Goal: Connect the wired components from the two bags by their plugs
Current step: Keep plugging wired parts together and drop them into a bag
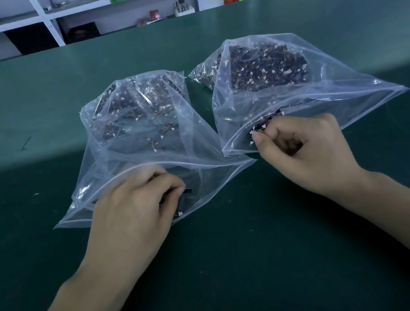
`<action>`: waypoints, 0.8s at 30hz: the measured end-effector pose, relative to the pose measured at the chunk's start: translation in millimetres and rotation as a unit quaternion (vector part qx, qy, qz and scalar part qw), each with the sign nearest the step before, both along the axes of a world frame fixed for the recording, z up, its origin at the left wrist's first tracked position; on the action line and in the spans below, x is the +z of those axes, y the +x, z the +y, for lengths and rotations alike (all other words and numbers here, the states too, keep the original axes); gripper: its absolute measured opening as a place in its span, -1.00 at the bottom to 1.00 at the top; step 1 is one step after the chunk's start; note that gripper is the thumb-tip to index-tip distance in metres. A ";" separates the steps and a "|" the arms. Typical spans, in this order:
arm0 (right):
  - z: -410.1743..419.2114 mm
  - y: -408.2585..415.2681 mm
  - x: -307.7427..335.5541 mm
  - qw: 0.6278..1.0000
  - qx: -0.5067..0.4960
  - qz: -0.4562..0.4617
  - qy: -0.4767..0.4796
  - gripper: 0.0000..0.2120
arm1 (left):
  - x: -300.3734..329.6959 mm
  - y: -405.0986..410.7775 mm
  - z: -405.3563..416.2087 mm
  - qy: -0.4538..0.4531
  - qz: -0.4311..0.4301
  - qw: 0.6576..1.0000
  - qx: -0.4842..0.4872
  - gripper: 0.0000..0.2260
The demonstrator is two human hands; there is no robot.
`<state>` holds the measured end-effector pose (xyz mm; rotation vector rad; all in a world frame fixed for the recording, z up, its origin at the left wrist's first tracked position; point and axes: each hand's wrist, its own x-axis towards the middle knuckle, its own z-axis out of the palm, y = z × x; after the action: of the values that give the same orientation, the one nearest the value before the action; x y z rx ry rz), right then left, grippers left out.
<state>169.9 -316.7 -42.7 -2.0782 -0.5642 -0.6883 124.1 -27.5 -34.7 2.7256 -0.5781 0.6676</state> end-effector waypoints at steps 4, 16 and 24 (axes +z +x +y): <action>3.1 -3.9 -0.3 0.997 0.067 0.003 -0.028 -0.68 | -2.3 -1.0 -6.7 -0.041 0.001 0.998 -0.051 -0.93; 18.4 -17.5 -0.9 0.981 0.178 0.025 -0.065 -0.87 | -3.3 -10.5 -25.8 -0.182 -0.020 0.973 -0.137 -0.93; 18.5 -16.2 -1.7 0.985 0.164 -0.005 -0.050 -0.98 | -5.0 -12.1 -26.9 -0.256 -0.012 0.961 -0.107 -0.89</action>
<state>153.7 -298.2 -44.4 -2.0096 -0.9372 -0.4861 112.0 -54.5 -39.7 2.1436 -0.5967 0.6832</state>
